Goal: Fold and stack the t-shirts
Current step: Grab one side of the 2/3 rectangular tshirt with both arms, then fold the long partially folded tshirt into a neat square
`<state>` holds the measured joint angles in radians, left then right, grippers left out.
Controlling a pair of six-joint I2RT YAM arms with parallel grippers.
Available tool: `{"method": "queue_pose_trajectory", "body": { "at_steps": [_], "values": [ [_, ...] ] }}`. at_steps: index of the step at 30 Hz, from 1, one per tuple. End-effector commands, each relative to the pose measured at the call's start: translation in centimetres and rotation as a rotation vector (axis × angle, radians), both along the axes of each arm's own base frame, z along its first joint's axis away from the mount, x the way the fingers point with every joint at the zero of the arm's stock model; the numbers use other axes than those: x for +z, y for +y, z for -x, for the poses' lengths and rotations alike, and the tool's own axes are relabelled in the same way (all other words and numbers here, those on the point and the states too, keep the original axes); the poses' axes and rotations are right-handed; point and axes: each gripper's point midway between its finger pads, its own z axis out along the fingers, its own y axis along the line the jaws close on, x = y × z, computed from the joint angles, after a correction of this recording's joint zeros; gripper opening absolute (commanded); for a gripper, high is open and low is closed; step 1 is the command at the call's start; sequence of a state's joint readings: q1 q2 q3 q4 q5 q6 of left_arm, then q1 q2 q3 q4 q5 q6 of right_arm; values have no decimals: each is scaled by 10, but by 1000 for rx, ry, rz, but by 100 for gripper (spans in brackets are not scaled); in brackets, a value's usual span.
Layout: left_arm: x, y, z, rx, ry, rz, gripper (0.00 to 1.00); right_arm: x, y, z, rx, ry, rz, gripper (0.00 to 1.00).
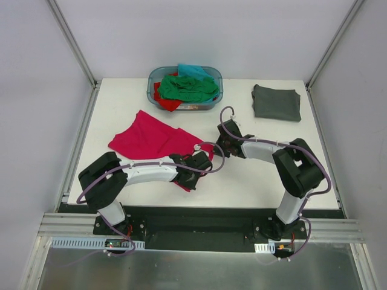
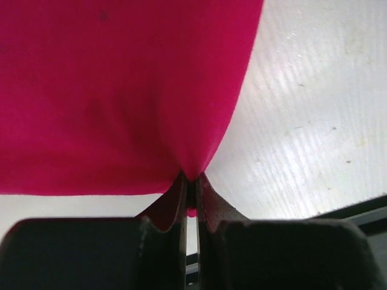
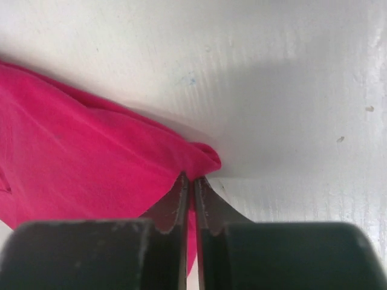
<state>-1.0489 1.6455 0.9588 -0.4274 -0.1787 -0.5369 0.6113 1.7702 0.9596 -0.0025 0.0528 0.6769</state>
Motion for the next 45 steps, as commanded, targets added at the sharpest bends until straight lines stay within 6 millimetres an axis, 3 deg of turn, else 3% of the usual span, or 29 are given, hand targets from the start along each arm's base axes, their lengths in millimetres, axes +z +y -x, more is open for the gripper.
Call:
{"method": "queue_pose_trajectory", "body": {
  "at_steps": [1, 6, 15, 18, 22, 25, 29, 37, 45],
  "values": [
    [18, -22, 17, -58, 58, 75, 0, 6, -23, 1, -1, -11, 98, 1],
    [48, -74, 42, -157, 114, 255, 0, 35, -66, 13, 23, -37, 243, 1],
    [125, -171, 55, -208, 167, 537, 0, 97, -159, 35, 21, -57, 394, 1],
    [143, -188, 62, -244, 174, 590, 0, 124, -172, 38, 41, -88, 414, 1],
    [160, -191, 65, -244, 180, 643, 0, 150, -173, 39, 81, -104, 428, 1],
    [171, -185, 66, -231, 170, 669, 0, 163, -167, 36, 96, -124, 422, 1],
    [178, -159, 58, -173, 85, 667, 0, 172, -135, 29, 152, -171, 365, 1],
    [153, -83, 35, 49, 55, 602, 0, 191, -65, 10, 256, -214, 319, 1],
    [148, 0, 8, 275, -69, 536, 0, 190, 2, -8, 337, -235, 288, 1]
  ]
}}
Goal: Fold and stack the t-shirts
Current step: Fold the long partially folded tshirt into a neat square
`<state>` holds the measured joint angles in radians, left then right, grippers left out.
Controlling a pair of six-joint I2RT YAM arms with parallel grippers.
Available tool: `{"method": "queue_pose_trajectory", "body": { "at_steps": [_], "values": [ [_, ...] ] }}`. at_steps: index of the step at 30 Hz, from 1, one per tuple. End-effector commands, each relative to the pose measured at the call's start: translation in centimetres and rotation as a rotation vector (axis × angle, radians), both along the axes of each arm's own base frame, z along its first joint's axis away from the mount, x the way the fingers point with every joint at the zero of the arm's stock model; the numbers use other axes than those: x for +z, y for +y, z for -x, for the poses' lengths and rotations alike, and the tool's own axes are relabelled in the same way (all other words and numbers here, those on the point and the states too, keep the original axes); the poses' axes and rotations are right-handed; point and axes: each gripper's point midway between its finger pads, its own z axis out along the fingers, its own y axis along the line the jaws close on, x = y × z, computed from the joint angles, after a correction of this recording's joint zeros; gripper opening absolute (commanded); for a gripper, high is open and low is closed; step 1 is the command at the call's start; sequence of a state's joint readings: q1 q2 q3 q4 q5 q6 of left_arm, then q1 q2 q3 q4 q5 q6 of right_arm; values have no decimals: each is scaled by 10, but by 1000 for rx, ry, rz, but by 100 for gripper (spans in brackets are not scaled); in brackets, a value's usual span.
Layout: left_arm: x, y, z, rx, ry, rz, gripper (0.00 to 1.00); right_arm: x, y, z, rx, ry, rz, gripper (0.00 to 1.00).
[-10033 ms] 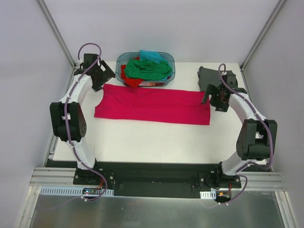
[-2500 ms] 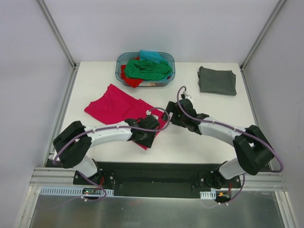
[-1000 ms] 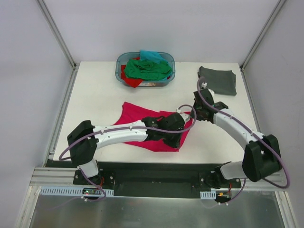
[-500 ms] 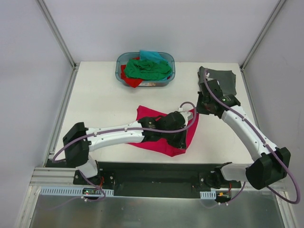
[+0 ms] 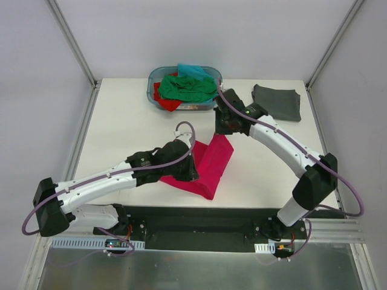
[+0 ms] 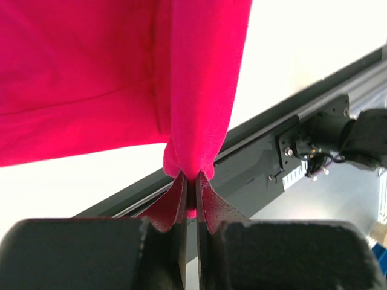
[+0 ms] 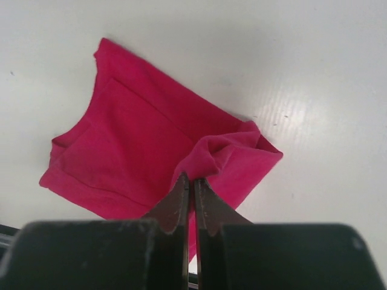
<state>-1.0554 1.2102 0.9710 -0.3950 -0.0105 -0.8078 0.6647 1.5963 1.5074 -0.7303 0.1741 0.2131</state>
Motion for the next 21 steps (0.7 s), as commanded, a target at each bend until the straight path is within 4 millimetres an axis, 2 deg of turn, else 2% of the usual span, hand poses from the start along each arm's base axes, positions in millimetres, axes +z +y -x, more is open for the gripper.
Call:
{"method": "queue_pose_trajectory", "body": {
  "at_steps": [1, 5, 12, 17, 21],
  "values": [
    [-2, 55, -19, 187, -18, -60, 0, 19, 36, -16, 14, -55, -62, 1],
    [-15, 96, -29, 298, 27, -132, 0, 28, 68, -27, 55, -129, -143, 1],
    [-10, 128, -47, 410, -31, -182, 0, 24, 102, -47, 64, -161, -216, 1],
    [-24, 154, -66, 514, -33, -280, 0, 9, 119, -61, 70, -168, -241, 1],
    [-34, 166, -81, 578, -19, -342, 0, -17, 137, -72, 83, -142, -251, 1]
  ]
}}
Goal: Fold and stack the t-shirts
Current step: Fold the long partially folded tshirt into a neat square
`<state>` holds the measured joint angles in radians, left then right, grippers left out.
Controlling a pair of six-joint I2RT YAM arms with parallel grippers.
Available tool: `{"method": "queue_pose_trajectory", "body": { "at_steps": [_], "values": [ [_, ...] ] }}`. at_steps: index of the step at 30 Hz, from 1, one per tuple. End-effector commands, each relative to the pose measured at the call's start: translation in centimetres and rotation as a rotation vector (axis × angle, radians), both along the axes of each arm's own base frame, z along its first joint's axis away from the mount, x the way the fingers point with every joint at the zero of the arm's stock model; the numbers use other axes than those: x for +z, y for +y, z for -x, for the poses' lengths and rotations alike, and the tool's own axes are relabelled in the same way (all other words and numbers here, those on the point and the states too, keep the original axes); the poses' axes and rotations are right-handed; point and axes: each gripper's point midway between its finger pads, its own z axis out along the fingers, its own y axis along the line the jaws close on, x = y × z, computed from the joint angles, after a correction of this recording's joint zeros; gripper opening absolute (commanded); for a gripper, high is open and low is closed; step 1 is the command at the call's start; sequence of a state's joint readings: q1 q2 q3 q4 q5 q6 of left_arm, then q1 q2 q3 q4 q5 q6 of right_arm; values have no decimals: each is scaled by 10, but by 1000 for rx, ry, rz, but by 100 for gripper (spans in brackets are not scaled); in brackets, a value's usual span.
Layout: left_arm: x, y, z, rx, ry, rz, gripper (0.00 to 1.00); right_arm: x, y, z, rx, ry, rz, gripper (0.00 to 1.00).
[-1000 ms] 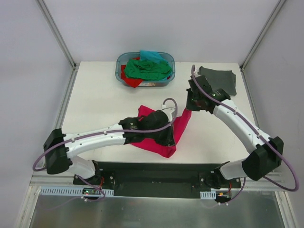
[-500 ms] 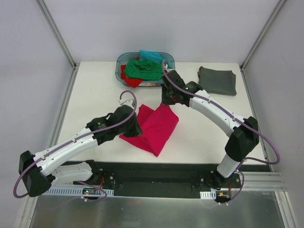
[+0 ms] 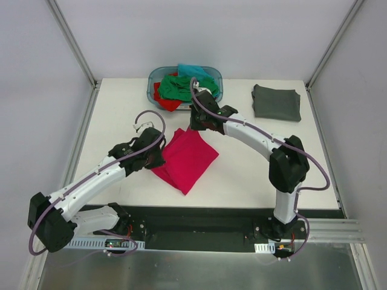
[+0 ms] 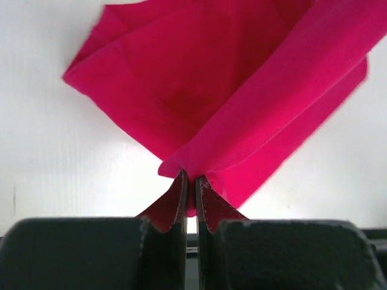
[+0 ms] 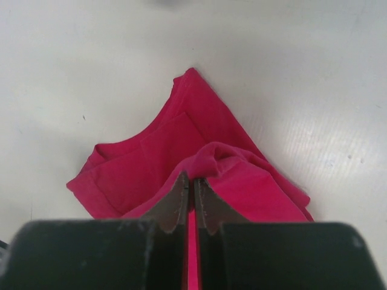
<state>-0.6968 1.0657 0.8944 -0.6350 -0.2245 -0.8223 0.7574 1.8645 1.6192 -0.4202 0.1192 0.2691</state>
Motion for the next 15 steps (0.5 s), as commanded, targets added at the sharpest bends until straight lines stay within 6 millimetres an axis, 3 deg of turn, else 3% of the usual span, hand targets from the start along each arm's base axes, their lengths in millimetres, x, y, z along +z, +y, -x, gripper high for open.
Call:
{"method": "queue_pose_trajectory", "body": {
  "at_steps": [1, 6, 9, 10, 11, 12, 13, 14, 15],
  "values": [
    [-12, 27, -13, 90, 17, -117, 0, 9, 31, -27, -8, -61, -98, 1],
    [-25, 49, -32, 146, 34, -241, 15, -13, 53, -51, -13, -110, -150, 3],
    [-34, 57, -41, 178, 78, -267, 28, -25, 65, -63, -20, -128, -182, 21],
    [-35, 60, -42, 191, 91, -276, 37, -26, 67, -67, -20, -132, -179, 28],
    [-35, 62, -43, 199, 97, -284, 53, -21, 71, -69, -5, -135, -185, 46],
    [-31, 63, -44, 205, 92, -282, 70, -15, 76, -68, 22, -135, -195, 75],
    [-27, 63, -43, 206, 81, -275, 81, -8, 79, -66, 49, -140, -201, 96],
    [-20, 62, -44, 210, 59, -257, 99, -1, 79, -63, 64, -141, -207, 96],
    [-14, 63, -43, 213, 40, -245, 99, 10, 78, -58, 78, -151, -218, 96]
  ]
}}
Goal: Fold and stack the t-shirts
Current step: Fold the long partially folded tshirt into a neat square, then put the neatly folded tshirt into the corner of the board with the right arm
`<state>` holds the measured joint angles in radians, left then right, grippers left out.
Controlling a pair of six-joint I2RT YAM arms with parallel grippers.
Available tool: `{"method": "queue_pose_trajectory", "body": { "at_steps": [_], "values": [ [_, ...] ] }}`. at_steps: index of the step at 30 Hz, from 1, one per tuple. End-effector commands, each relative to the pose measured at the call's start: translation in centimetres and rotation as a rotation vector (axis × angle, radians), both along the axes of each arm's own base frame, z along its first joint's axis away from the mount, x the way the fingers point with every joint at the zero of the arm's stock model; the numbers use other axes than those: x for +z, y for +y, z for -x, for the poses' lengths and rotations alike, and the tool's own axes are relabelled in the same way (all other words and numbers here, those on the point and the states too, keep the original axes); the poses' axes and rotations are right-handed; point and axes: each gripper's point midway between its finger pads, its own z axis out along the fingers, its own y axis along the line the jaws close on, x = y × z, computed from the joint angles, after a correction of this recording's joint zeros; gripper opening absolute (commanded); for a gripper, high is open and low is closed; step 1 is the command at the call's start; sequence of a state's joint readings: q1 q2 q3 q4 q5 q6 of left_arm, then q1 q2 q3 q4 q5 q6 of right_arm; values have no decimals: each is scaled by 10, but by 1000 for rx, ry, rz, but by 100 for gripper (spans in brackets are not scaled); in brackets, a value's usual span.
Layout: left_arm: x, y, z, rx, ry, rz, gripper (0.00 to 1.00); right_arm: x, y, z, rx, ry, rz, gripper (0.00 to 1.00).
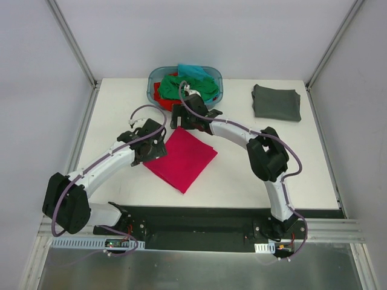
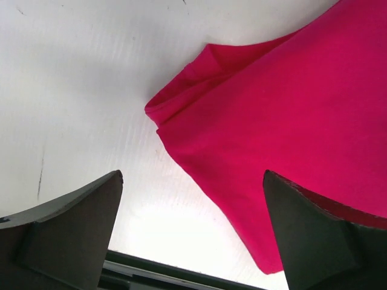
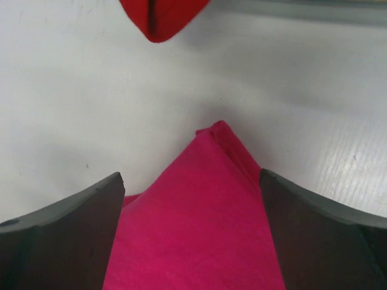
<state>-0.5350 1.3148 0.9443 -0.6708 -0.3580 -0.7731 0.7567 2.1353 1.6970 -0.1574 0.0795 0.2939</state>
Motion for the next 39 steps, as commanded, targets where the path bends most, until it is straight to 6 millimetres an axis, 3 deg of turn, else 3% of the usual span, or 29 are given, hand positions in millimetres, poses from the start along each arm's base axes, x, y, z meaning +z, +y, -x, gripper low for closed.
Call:
{"method": "queue_pose_trajectory", "body": {
  "at_steps": [1, 3, 6, 8, 11, 17, 21, 24, 27, 33, 36, 39],
  "values": [
    [41, 6, -4, 24, -115, 27, 99, 85, 19, -5, 77, -139, -141, 96],
    [48, -2, 1, 7, -131, 93, 99, 95, 6, 8, 84, -144, -136, 96],
    [46, -32, 4, -117, -125, 232, 99, 89, -9, 42, 148, -94, -137, 96],
    [39, -55, 4, -187, -116, 332, 99, 73, -21, 65, 175, -37, -132, 96],
    [26, -75, 2, -229, -88, 412, 99, 35, -43, 89, 159, 65, -99, 96],
    [-6, -80, -13, -217, -39, 366, 99, -25, -63, 99, 111, 228, -98, 96],
    [-22, -68, -25, -191, -38, 280, 99, -58, -74, 111, 73, 297, -70, 96],
    [-34, -56, -33, -173, -33, 202, 99, -74, -94, 125, 3, 324, -41, 96],
    [-41, -57, -38, -187, -13, 193, 99, -90, -110, 153, -28, 351, -42, 96],
    [-41, -85, -50, -322, 19, 248, 99, -105, -121, 222, -60, 356, -26, 96],
    [-37, -105, -46, -410, 24, 341, 99, -97, -120, 239, -112, 286, -25, 96],
    [-25, -117, -34, -471, 26, 417, 99, -76, -122, 241, -123, 219, 11, 96]
  ]
}}
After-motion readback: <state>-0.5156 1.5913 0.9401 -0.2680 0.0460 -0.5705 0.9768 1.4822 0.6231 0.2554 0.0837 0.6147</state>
